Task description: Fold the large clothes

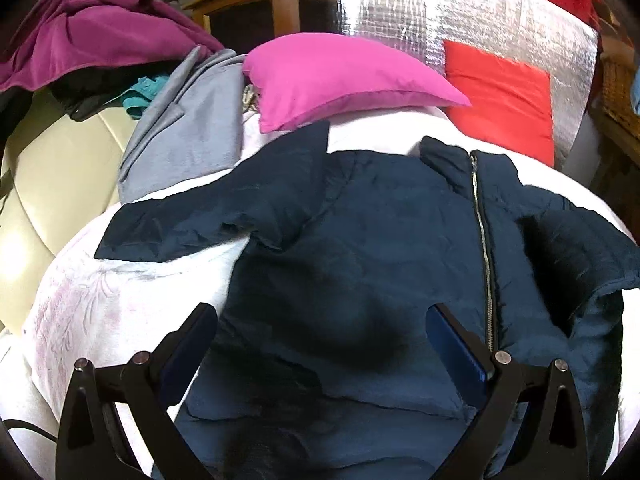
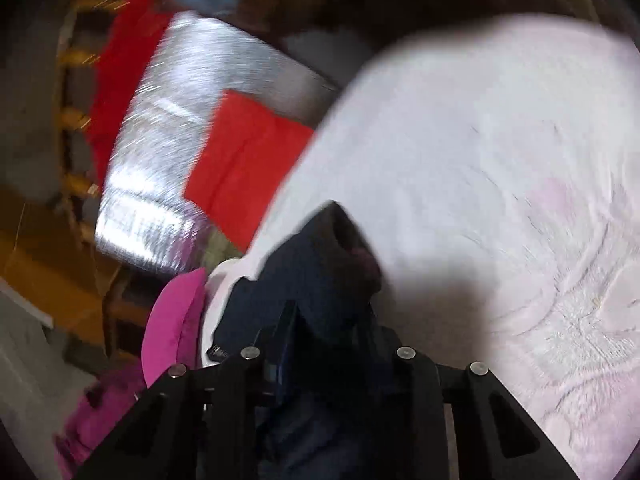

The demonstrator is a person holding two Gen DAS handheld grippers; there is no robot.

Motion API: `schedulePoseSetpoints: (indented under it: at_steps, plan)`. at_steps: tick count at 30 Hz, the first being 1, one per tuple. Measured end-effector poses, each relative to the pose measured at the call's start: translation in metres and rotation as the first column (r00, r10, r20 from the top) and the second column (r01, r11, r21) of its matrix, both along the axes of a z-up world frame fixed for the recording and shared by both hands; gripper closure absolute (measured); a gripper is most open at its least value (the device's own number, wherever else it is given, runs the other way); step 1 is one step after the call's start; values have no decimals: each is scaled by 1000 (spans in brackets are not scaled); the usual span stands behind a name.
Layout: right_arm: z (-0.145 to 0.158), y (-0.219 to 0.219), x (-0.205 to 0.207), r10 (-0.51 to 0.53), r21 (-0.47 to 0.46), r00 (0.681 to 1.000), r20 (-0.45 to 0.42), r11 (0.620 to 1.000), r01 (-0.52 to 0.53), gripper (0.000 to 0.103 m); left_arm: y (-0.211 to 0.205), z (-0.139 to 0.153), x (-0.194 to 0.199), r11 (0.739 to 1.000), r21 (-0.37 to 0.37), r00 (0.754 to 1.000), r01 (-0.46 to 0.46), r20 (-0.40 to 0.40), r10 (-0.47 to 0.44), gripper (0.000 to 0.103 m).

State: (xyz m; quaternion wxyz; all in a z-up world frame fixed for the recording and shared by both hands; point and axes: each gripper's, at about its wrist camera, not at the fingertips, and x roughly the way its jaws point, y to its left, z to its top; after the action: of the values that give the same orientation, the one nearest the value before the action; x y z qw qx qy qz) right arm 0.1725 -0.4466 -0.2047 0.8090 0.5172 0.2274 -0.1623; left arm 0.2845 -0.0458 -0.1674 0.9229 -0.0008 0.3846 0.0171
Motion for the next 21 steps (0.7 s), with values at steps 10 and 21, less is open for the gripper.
schedulePoseSetpoints:
  at_steps: [10,21]
  plan:
    - [63,129,43,269,-173,960,84,952,-252,71,41,13,-9,999,-41,999,-25,24,26,0]
    - [68,199,73,487,-176,862,143,869,-462,71,87,4,7,983,-132,991,-129,-40,125,0]
